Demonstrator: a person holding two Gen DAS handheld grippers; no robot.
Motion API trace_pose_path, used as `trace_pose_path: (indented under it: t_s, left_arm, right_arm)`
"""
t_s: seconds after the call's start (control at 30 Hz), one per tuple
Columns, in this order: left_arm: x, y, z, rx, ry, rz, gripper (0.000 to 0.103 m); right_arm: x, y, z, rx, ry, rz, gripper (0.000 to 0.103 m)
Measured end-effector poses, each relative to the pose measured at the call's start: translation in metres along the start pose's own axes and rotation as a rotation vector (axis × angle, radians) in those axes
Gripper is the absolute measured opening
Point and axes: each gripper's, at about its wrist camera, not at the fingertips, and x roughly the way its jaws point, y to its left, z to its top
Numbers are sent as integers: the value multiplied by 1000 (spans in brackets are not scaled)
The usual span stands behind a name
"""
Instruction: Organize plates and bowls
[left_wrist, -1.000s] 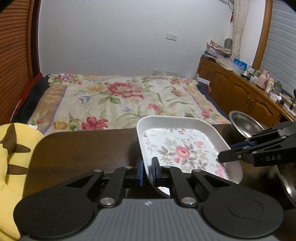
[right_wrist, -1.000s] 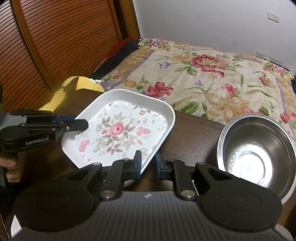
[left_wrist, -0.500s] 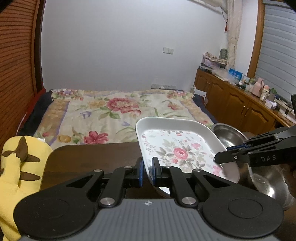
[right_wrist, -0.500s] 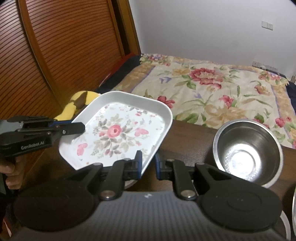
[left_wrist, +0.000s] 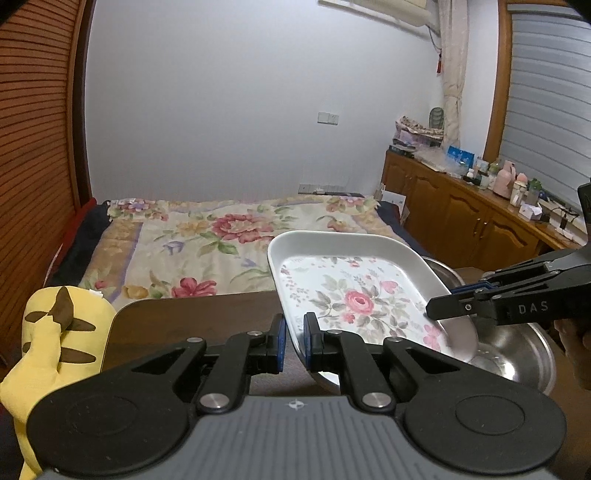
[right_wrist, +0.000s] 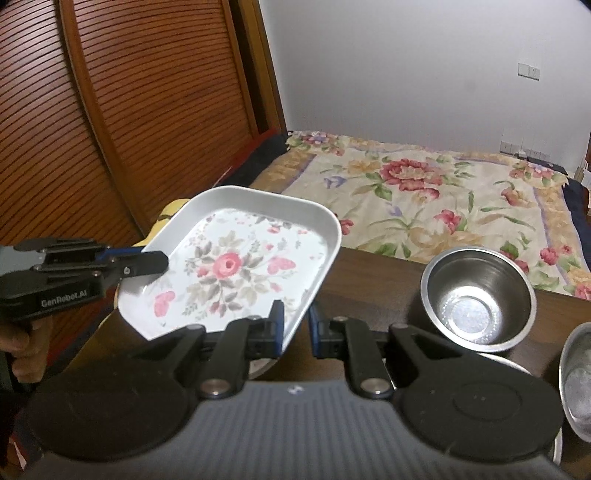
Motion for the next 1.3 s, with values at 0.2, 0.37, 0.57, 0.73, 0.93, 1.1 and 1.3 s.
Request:
trace_pose_path:
  t_s: [0.2, 0.37, 0.57, 0.73, 0.93, 1.1, 1.3]
  left_arm:
    - [-16, -6, -4, 8, -16, -7, 12]
    - [-28, -11, -8, 8, -30, -11, 12]
    - [-37, -12, -13, 11, -31, -15, 12]
    - [-52, -18, -18, 13, -39, -20, 12]
    - [-67, -22, -23, 17, -44, -27, 12]
    - [-72, -23, -26, 23, -35, -29, 12]
    - [-83, -31, -38, 20, -24, -29, 12]
  right_arm:
    - [-16, 3, -5, 0, -22, -6, 16]
    - [-24, 5, -9, -5, -37, -6, 16]
    - [-33, 9, -19, -10, -45, -1, 16]
    - [-45, 12, -24, -13, -47, 2, 16]
    - [-57, 15, -32, -9, -59, 5, 15]
    - [-64, 16, -40, 3, -61, 13, 15]
    - [-72, 19, -47, 20, -68, 17, 15]
